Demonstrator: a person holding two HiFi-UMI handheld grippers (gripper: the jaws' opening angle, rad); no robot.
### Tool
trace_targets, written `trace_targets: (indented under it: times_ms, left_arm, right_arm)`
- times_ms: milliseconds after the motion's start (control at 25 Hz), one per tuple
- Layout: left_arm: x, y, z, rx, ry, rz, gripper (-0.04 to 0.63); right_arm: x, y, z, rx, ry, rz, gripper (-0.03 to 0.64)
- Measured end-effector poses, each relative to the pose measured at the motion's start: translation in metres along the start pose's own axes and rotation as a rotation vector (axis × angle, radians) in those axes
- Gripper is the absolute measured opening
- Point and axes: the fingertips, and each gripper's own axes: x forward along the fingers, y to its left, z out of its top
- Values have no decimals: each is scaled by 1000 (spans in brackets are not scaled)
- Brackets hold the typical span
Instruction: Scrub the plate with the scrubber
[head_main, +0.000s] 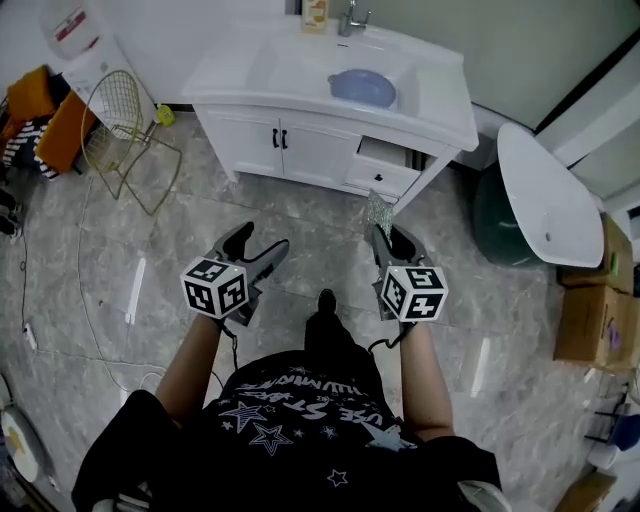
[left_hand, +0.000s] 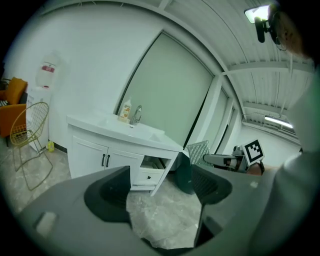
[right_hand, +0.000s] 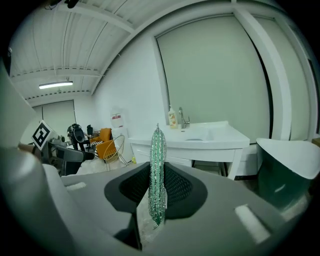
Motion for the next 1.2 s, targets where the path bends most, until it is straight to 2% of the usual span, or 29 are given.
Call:
trace_targets:
  times_ms: [200,400,680,920,1040,1200]
  left_arm:
    - [87,9,44,-31,-5,8,373]
    - [143,21,79,-52,-23,24,373]
    - [181,56,102,-85,-20,62,373]
    - [219,98,137,-63,-35,61,373]
    - [251,122,162,-55,-31,33,373]
    - [306,150,200,-33,3,-54,371]
  right_arm:
    - [60,-67,39,-6,6,31,106]
    - [109,-111,69,-26,15,67,107]
    - [166,-131,91,-16,16,111,107]
    - [215,-151,116,-13,9,83,107]
    - [244,-165,134,-26,11,52,107]
    - [290,-181,163,-55,21,17,107]
